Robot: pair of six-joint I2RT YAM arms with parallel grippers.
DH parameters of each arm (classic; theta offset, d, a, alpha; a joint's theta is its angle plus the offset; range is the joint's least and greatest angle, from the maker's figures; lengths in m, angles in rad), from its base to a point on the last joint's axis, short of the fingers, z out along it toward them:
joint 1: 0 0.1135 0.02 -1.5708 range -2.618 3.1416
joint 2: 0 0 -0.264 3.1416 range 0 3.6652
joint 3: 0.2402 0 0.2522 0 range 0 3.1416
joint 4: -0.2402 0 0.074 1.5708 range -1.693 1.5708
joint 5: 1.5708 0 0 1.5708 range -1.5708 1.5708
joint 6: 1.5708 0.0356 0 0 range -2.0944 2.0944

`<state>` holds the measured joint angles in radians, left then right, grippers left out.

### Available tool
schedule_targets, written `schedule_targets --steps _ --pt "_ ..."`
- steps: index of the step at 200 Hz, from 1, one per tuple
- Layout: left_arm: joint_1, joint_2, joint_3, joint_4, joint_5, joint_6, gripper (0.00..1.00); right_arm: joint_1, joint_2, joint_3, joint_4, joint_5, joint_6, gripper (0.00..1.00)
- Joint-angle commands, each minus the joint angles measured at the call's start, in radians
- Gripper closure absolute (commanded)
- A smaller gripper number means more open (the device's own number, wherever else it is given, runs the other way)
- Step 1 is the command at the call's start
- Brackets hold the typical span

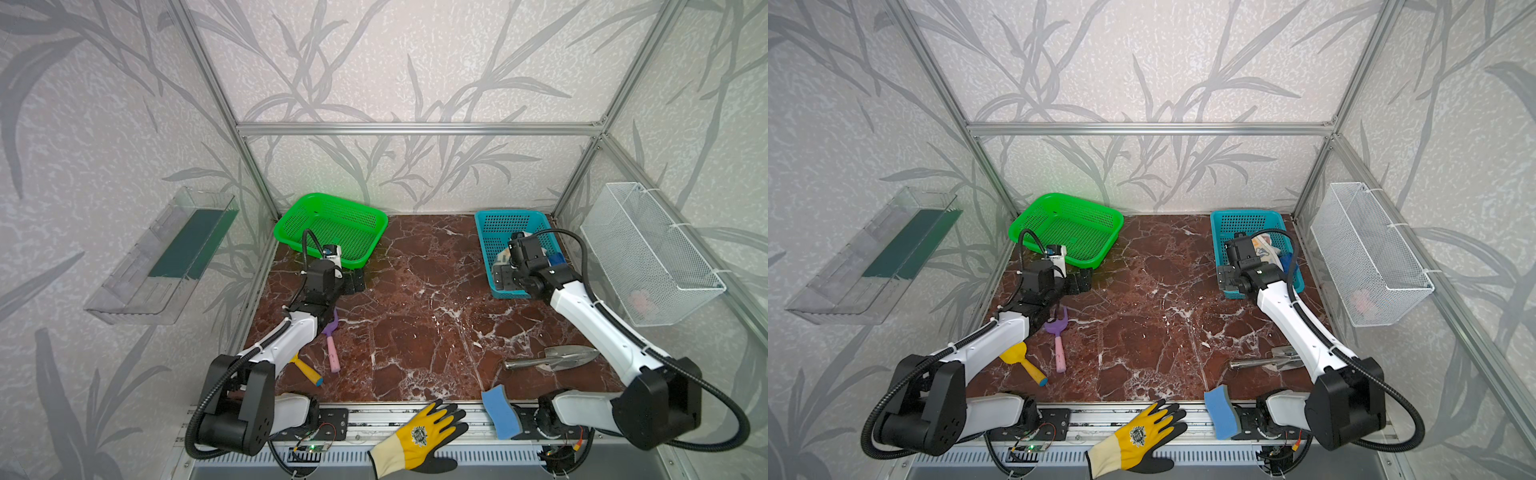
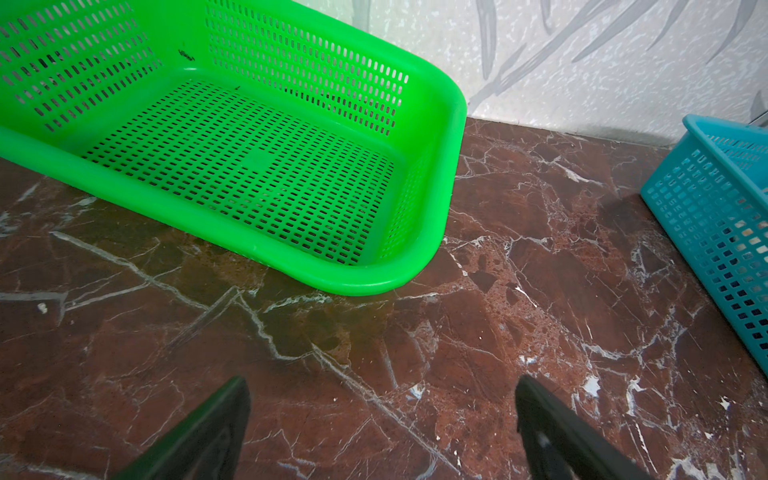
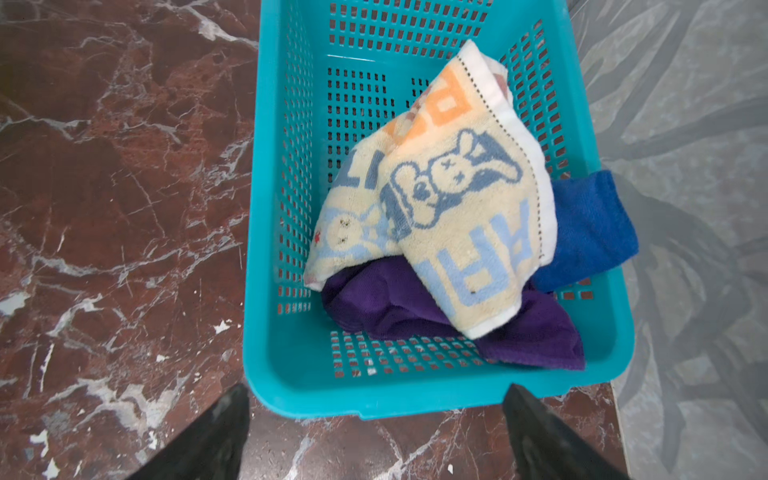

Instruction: Fold and stack the towels

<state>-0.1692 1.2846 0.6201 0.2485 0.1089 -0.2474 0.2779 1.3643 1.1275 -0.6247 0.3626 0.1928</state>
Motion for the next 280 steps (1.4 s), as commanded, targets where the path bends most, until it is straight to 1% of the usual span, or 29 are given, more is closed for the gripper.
schedule_targets --steps 1,34,70,78,87,95,103,113,126,127,130,136,175,178,198,209,225,250,270,280 --pt "-0.004 -0.020 -0.002 0.029 0.028 -0.016 0.01 -0.051 0.100 0.077 -0.002 0.051 0.027 0.11" --pt "-0.004 -0.046 -0.013 0.031 0.032 -0.014 0.01 -0.132 0.227 0.128 0.028 0.042 0.024 0.13" --pt "-0.004 -0.065 -0.011 0.017 0.032 -0.010 0.01 -0.202 0.332 0.132 0.065 0.020 0.019 0.16" --pt "-0.005 -0.069 -0.011 0.017 0.032 -0.010 0.01 -0.205 0.351 0.132 0.070 0.016 0.012 0.17" --pt "-0.004 -0.075 -0.010 0.015 0.033 -0.010 0.01 -0.206 0.384 0.136 0.071 0.016 0.006 0.21" --pt "-0.004 -0.076 -0.008 0.010 0.036 -0.009 0.01 -0.206 0.398 0.141 0.071 0.012 0.002 0.29" --pt "-0.004 -0.079 -0.005 0.005 0.041 -0.009 0.01 -0.205 0.409 0.152 0.060 0.009 0.008 0.40" --pt "-0.004 -0.083 -0.002 0.000 0.048 -0.009 0.01 -0.206 0.413 0.163 0.050 0.005 0.010 0.59" --pt "-0.004 -0.089 -0.002 0.000 0.052 -0.012 0.01 -0.206 0.408 0.167 0.053 0.008 0.005 0.87" --pt "-0.004 -0.089 -0.002 0.000 0.051 -0.012 0.01 -0.206 0.408 0.167 0.053 0.008 0.005 0.87" --pt "-0.004 -0.092 -0.003 0.000 0.052 -0.012 0.01 -0.205 0.405 0.169 0.054 0.010 0.005 0.94" --pt "-0.004 -0.094 -0.003 0.000 0.051 -0.013 0.01 -0.206 0.396 0.170 0.057 0.013 0.002 1.00" --pt "-0.005 -0.104 -0.006 0.000 0.053 -0.015 0.01 -0.206 0.348 0.202 0.037 0.026 -0.030 1.00" --pt "-0.006 -0.105 -0.005 0.000 0.054 -0.015 0.01 -0.206 0.318 0.205 0.034 0.026 -0.034 1.00" --pt "-0.006 -0.105 -0.001 -0.008 0.066 -0.013 0.01 -0.206 0.261 0.213 0.036 0.014 -0.052 1.00" --pt "-0.006 -0.106 0.004 -0.021 0.056 -0.018 0.01 -0.206 0.220 0.204 0.060 -0.004 -0.066 1.00" --pt "-0.006 -0.110 0.002 -0.022 0.044 -0.020 0.01 -0.206 0.153 0.192 0.109 -0.065 -0.100 1.00" --pt "-0.006 -0.114 0.000 -0.018 0.056 -0.010 0.01 -0.201 0.096 0.239 0.103 -0.168 -0.129 1.00" --pt "-0.006 -0.112 0.010 -0.032 0.104 0.004 0.01 -0.156 0.082 0.300 0.071 -0.209 -0.189 1.00" --pt "-0.007 -0.113 0.018 -0.047 0.126 0.011 0.01 -0.108 0.075 0.331 0.062 -0.193 -0.230 1.00"
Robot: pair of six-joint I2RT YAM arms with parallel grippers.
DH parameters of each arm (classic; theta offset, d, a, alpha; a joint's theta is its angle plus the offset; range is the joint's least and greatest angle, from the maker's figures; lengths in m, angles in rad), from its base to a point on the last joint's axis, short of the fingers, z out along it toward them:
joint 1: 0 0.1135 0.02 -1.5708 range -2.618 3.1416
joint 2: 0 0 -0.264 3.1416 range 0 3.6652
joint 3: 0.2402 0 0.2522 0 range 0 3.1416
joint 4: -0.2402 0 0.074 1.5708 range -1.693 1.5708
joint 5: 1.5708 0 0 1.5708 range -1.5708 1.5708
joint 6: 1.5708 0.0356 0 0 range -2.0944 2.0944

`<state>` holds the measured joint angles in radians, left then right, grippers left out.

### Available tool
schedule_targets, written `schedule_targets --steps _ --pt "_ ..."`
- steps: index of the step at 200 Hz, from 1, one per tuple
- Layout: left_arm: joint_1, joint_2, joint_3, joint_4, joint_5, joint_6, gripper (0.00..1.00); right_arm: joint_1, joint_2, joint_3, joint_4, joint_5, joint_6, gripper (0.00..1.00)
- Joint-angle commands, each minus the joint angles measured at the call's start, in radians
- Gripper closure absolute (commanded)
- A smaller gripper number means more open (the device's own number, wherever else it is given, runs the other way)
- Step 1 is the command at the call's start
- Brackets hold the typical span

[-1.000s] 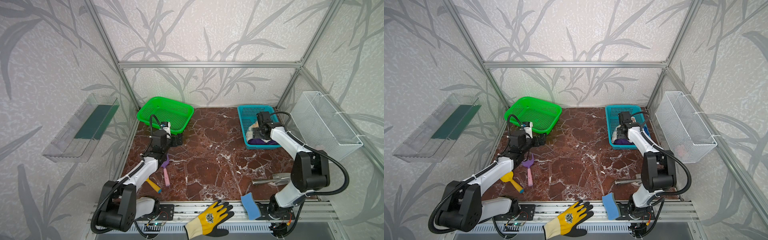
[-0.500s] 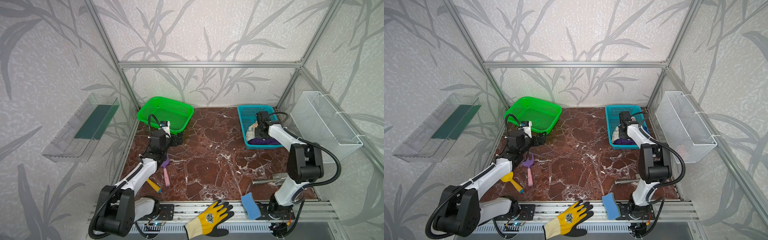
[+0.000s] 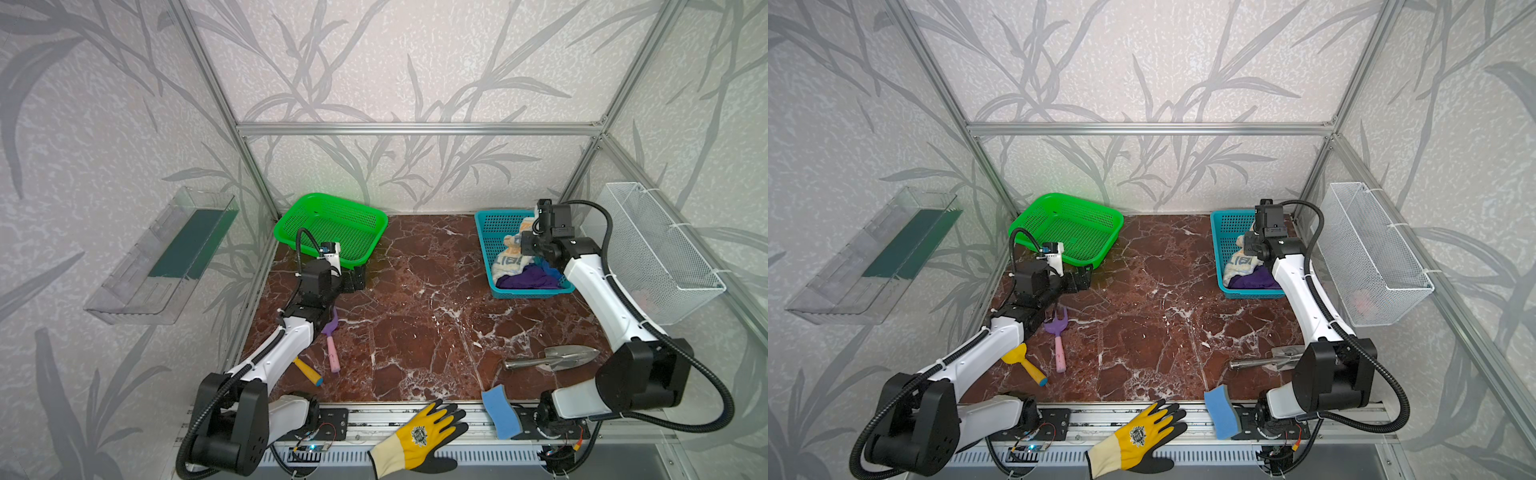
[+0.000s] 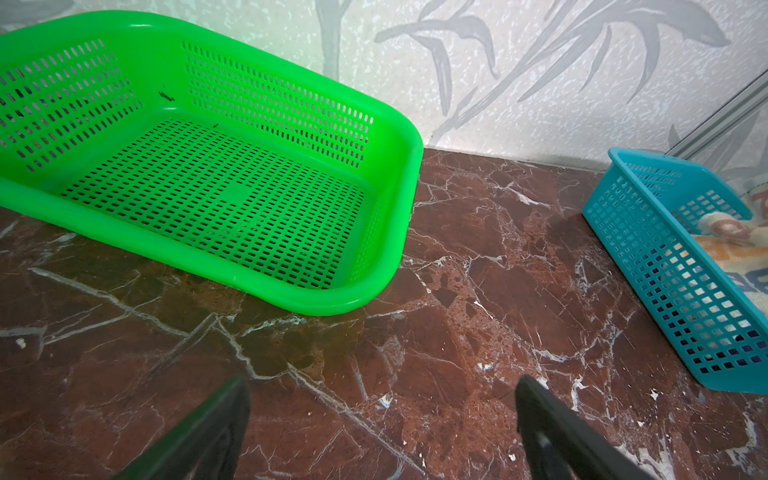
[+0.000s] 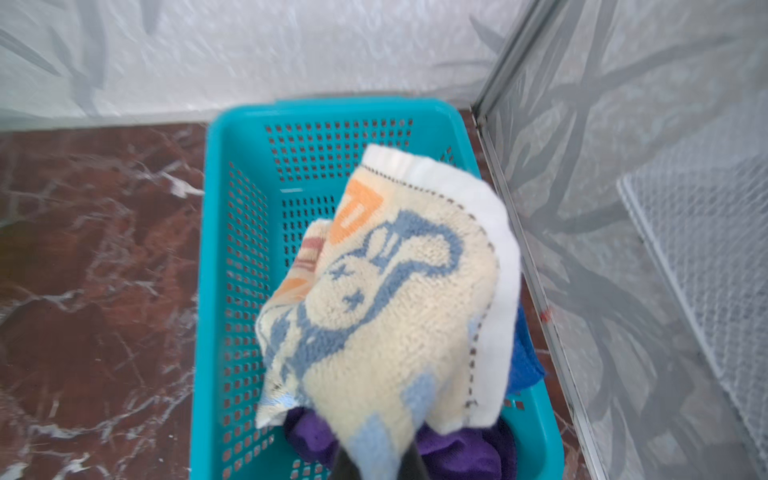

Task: Fold and stack the towels
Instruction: 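Grasp the cream rabbit-print towel with the right gripper and lift it, then lay the cream towel on the table between the arms, open right gripper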

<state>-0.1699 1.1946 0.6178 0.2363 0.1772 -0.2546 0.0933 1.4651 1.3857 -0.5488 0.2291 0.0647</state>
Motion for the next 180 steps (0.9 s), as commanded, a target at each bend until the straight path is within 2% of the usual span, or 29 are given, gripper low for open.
schedule_targets --steps 1,20,46,89,128,157,180 --pt "-0.005 -0.023 0.022 -0.037 0.058 0.019 0.01 0.079 -0.026 0.076 -0.015 -0.058 -0.107 1.00" --pt "-0.006 -0.028 0.033 -0.068 0.054 0.027 0.01 0.186 -0.035 0.136 -0.029 -0.024 -0.162 1.00" --pt "-0.006 -0.054 0.038 -0.095 -0.011 0.028 0.01 0.332 -0.055 0.199 -0.020 -0.015 -0.211 1.00" --pt "-0.006 -0.079 0.055 -0.124 -0.088 -0.045 0.01 0.509 -0.054 0.184 0.021 -0.150 -0.197 1.00" --pt "-0.006 -0.083 0.068 -0.157 -0.141 -0.065 0.01 0.552 -0.011 0.012 0.116 -0.261 -0.110 1.00" --pt "-0.006 -0.110 0.036 -0.126 -0.129 -0.041 0.01 0.561 0.038 -0.182 0.234 -0.294 -0.057 1.00" --pt "-0.006 -0.113 0.034 -0.125 -0.117 -0.031 0.01 0.584 0.095 -0.264 0.257 -0.331 -0.051 1.00"
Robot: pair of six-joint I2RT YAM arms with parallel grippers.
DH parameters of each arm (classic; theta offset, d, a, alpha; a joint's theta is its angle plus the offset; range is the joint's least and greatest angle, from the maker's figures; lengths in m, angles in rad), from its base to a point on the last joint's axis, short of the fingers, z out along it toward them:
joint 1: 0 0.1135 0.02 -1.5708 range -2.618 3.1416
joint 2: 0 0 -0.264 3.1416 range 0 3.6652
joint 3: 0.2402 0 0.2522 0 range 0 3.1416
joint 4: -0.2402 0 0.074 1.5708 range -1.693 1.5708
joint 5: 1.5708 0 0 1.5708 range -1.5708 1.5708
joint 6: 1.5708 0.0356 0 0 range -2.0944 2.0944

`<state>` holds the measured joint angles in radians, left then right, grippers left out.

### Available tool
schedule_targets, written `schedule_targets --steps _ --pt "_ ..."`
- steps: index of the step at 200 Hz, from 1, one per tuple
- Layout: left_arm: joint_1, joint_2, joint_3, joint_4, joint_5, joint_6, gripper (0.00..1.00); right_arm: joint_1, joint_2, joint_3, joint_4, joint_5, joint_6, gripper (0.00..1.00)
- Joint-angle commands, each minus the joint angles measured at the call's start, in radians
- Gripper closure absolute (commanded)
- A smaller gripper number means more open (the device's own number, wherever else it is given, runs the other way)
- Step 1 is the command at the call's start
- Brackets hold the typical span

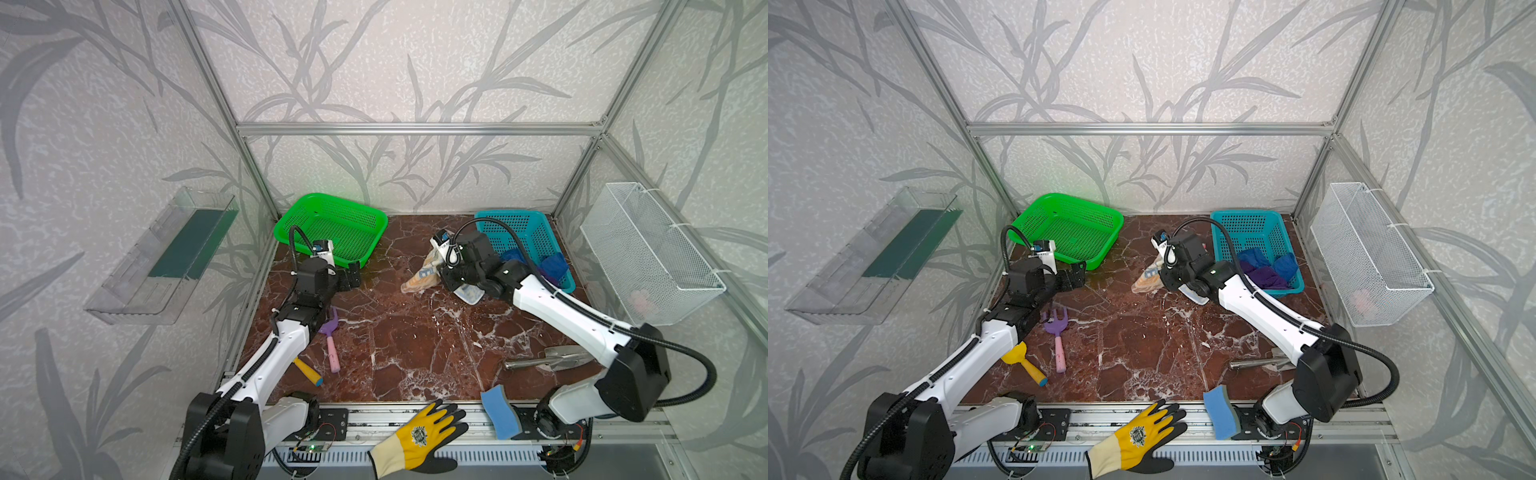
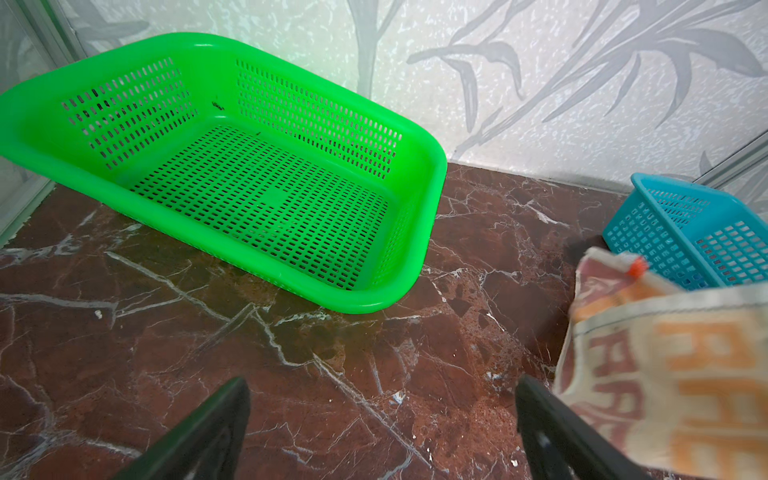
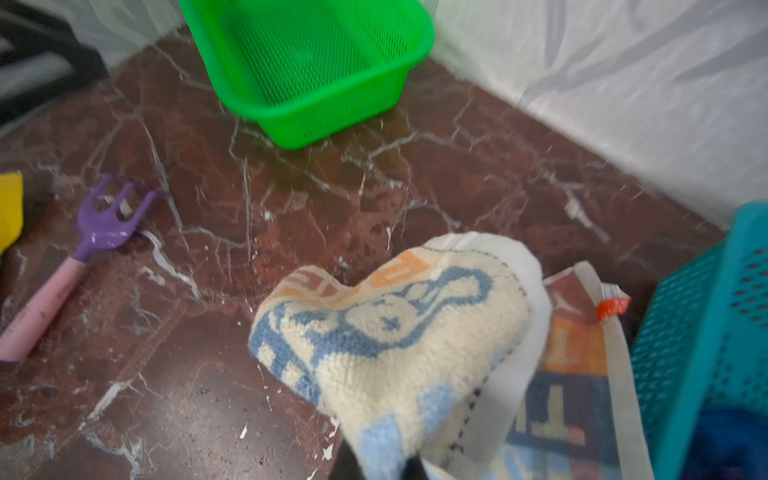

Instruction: Fold and stack the towels

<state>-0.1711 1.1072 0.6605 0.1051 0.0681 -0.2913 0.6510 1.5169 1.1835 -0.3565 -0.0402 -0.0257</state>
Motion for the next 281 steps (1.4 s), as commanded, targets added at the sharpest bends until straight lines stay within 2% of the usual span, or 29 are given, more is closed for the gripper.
schedule_targets --steps 1,26,48,75,88,109,135,162,168,212,250,281 --pt "-0.005 -0.025 -0.009 0.006 -0.008 0.006 0.01 0.028 0.046 -0.063 0.064 -0.061 0.040 1.00" --pt "-0.007 -0.012 -0.001 0.000 -0.003 0.012 0.01 0.071 0.107 -0.063 -0.032 -0.083 0.020 0.95" --pt "-0.009 -0.001 0.019 -0.048 0.022 0.038 0.01 0.085 0.109 -0.081 -0.099 -0.119 0.009 0.80" --pt "-0.017 0.029 0.044 -0.094 0.052 0.065 0.01 0.085 0.050 -0.134 -0.149 -0.240 0.000 0.54" --pt "-0.023 0.054 0.058 -0.109 0.068 0.075 0.01 0.085 0.021 -0.151 -0.182 -0.256 0.012 0.48" --pt "-0.047 0.103 0.081 -0.122 0.107 0.111 0.01 0.084 -0.029 -0.177 -0.207 -0.205 0.040 0.41" --pt "-0.118 0.169 0.106 -0.117 0.089 0.189 0.01 0.082 -0.093 -0.199 -0.184 -0.124 0.065 0.37" --pt "-0.187 0.230 0.130 -0.105 0.091 0.269 0.01 0.064 -0.125 -0.208 -0.127 0.057 0.148 0.37" --pt "-0.202 0.243 0.137 -0.105 0.094 0.284 0.01 0.051 -0.126 -0.209 -0.120 0.068 0.167 0.36" --pt "-0.309 0.294 0.157 -0.052 0.127 0.408 0.01 -0.126 -0.099 -0.246 -0.010 -0.054 0.369 0.36" --pt "-0.376 0.385 0.278 -0.091 0.183 0.486 0.01 -0.150 -0.090 -0.239 0.007 -0.070 0.367 0.36" --pt "-0.419 0.488 0.390 -0.132 0.198 0.544 0.01 -0.150 -0.173 -0.273 0.039 -0.040 0.339 0.36"
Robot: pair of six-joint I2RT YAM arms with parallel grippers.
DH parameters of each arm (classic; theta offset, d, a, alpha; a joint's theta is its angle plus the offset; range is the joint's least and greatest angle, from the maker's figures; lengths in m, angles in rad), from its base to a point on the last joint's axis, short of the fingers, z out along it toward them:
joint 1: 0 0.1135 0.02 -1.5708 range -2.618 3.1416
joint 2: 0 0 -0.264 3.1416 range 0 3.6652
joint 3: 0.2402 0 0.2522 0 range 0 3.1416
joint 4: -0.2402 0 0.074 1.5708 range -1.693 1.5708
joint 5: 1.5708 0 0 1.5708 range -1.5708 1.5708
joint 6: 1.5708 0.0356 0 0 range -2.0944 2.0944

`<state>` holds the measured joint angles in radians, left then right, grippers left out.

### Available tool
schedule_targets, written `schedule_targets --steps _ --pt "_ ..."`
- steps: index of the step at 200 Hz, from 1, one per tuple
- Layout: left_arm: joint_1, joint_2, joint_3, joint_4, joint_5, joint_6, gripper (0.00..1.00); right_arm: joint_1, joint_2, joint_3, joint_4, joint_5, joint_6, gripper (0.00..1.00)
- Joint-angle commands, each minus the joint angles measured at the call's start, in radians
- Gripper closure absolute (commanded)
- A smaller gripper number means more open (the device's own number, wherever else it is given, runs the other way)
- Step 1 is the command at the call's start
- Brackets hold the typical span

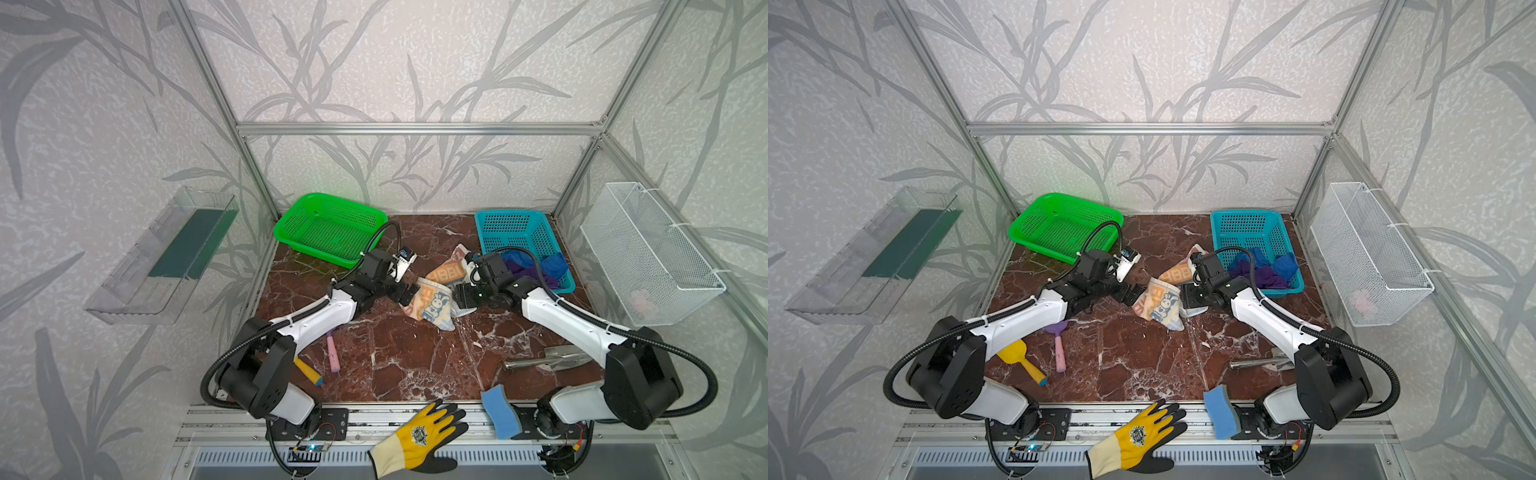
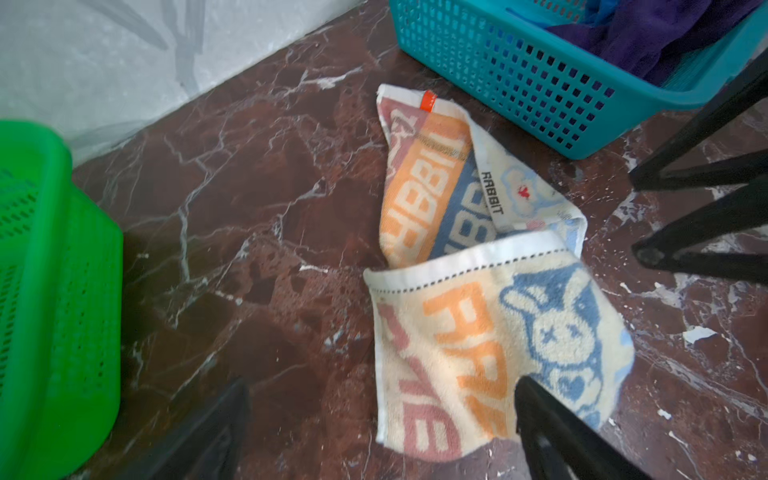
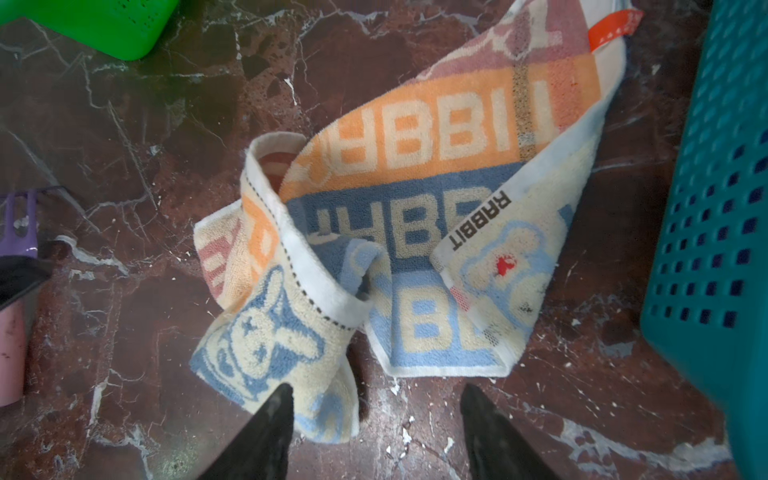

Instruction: Fold and stack the towels

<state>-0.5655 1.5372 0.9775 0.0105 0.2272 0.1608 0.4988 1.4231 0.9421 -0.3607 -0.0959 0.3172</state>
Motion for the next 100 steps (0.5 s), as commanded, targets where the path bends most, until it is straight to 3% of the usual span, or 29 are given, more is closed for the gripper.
schedule_targets --steps 1,42,100 --pt "-0.025 0.061 0.076 -0.039 0.040 0.094 0.01 0.002 -0.083 -0.033 0.045 0.018 -0.006 0.36" --pt "-0.031 0.192 0.208 -0.095 0.138 0.145 0.02 -0.012 -0.218 -0.103 0.069 0.075 -0.061 0.35" --pt "-0.028 0.342 0.356 -0.286 0.248 0.253 0.10 -0.021 -0.239 -0.154 0.154 -0.045 -0.163 0.33"
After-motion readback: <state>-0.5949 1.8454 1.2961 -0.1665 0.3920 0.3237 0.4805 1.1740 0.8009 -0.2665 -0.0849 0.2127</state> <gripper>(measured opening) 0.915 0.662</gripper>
